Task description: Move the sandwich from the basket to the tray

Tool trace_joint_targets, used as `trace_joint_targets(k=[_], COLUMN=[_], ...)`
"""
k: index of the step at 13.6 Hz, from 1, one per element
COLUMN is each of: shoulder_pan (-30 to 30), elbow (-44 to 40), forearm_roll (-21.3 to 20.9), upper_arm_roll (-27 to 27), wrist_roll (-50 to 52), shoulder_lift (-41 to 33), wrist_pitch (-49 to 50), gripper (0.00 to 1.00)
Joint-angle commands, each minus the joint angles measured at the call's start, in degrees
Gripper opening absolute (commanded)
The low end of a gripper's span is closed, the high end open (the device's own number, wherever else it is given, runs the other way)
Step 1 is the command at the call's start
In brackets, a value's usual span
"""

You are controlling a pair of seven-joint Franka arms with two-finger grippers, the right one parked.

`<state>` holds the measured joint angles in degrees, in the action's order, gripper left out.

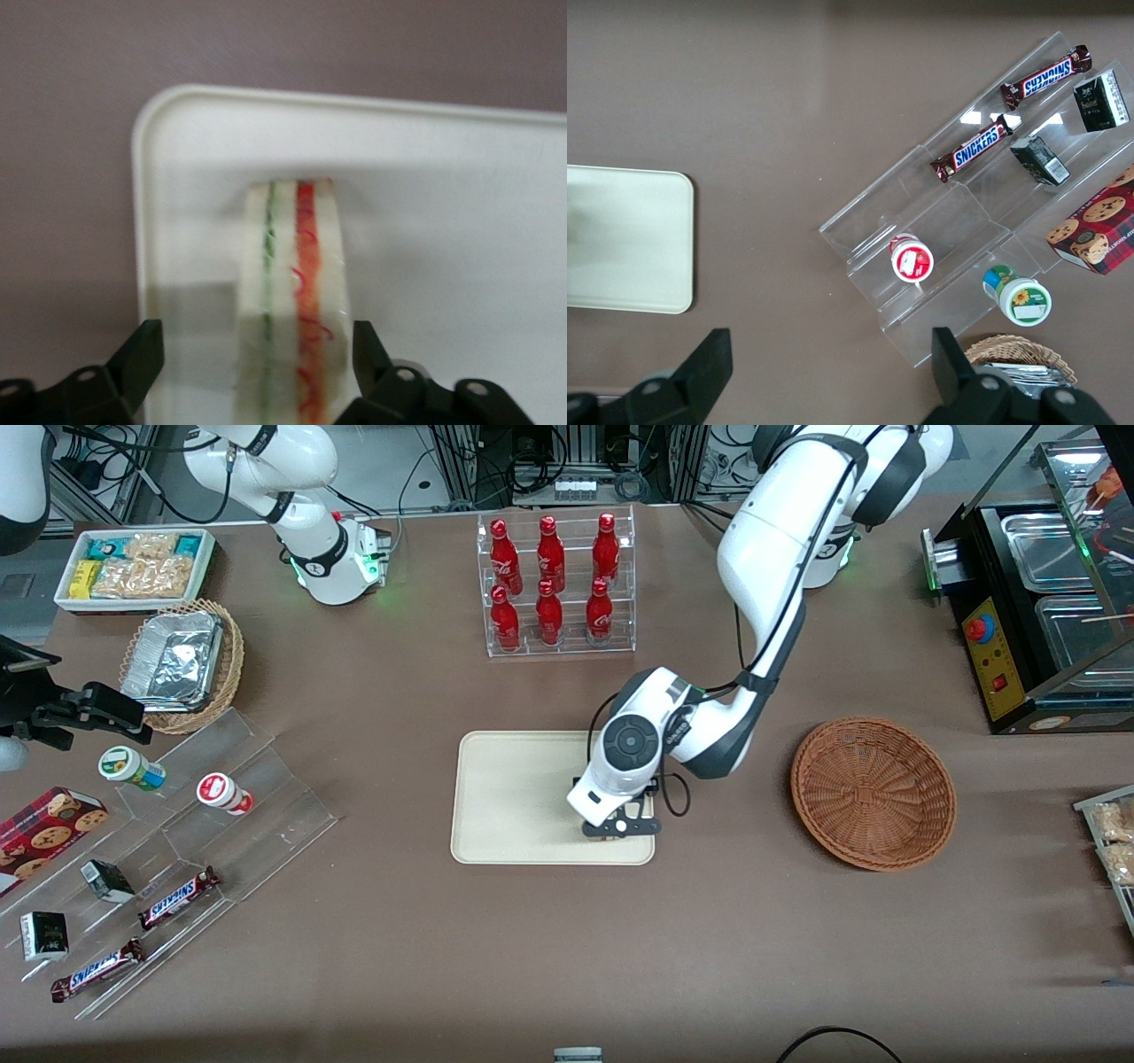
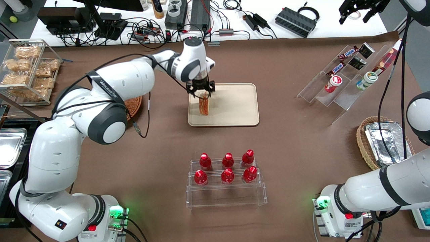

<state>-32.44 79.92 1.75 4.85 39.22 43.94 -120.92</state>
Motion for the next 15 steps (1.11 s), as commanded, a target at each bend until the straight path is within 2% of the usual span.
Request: trace_joint_targets(k=[1, 8, 11, 15], shoulder_pan=[3.8, 17.2, 22.3, 26.5], elbow=[1.3, 14.0, 21.1, 21.2], forearm_roll=[0.0, -1.7, -1.7, -1.8], upper_arm_roll=[-0.3, -1.5, -1.5, -1.5], wrist_roll=[0.3, -4.1, -12.5, -18.5], shoulder_lift=[-7.4, -24.1, -32.3, -39.1], wrist_pitch=[7.2, 10.1, 12.1, 20.3], gripper=[1.0, 1.0, 1.0, 1.0])
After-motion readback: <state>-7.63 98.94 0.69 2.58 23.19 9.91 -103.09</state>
